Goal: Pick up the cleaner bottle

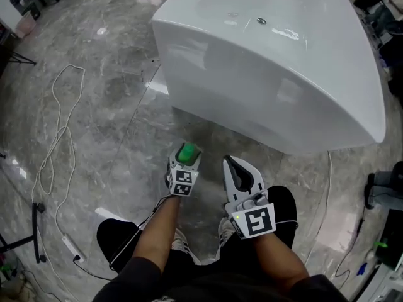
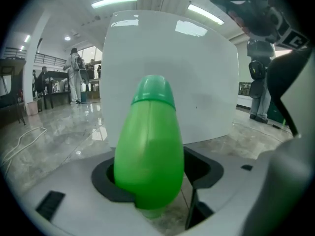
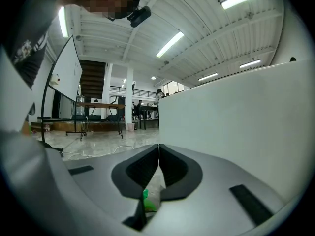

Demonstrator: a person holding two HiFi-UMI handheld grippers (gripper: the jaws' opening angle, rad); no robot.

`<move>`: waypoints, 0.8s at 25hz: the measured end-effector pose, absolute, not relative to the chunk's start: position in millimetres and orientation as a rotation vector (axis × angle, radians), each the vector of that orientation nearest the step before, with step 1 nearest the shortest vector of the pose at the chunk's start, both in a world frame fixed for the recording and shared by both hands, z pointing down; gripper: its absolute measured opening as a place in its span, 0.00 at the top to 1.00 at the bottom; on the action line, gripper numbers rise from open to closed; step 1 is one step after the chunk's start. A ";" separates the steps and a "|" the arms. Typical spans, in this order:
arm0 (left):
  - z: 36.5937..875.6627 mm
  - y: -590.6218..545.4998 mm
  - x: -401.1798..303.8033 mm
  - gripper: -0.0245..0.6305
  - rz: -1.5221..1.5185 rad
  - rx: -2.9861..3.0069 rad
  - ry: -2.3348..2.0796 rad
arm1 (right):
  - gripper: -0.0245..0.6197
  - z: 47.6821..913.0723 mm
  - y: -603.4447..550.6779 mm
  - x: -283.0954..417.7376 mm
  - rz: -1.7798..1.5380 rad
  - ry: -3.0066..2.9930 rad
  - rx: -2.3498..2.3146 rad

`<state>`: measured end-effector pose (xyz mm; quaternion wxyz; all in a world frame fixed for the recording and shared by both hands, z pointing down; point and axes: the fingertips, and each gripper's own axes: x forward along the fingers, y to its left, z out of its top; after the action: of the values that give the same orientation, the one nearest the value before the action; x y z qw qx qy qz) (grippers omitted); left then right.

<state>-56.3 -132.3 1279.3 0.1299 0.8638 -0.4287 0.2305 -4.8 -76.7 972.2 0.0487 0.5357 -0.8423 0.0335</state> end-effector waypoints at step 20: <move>1244.2 -152.4 -50.7 0.67 0.595 2.476 -1.321 | 0.94 970.8 -83.7 10.0 0.042 -2.529 1.727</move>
<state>-50.7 -152.4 1244.2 0.1358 0.8551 -0.4562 0.2054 10.0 -83.7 970.8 0.0397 0.5634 -0.8251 0.0136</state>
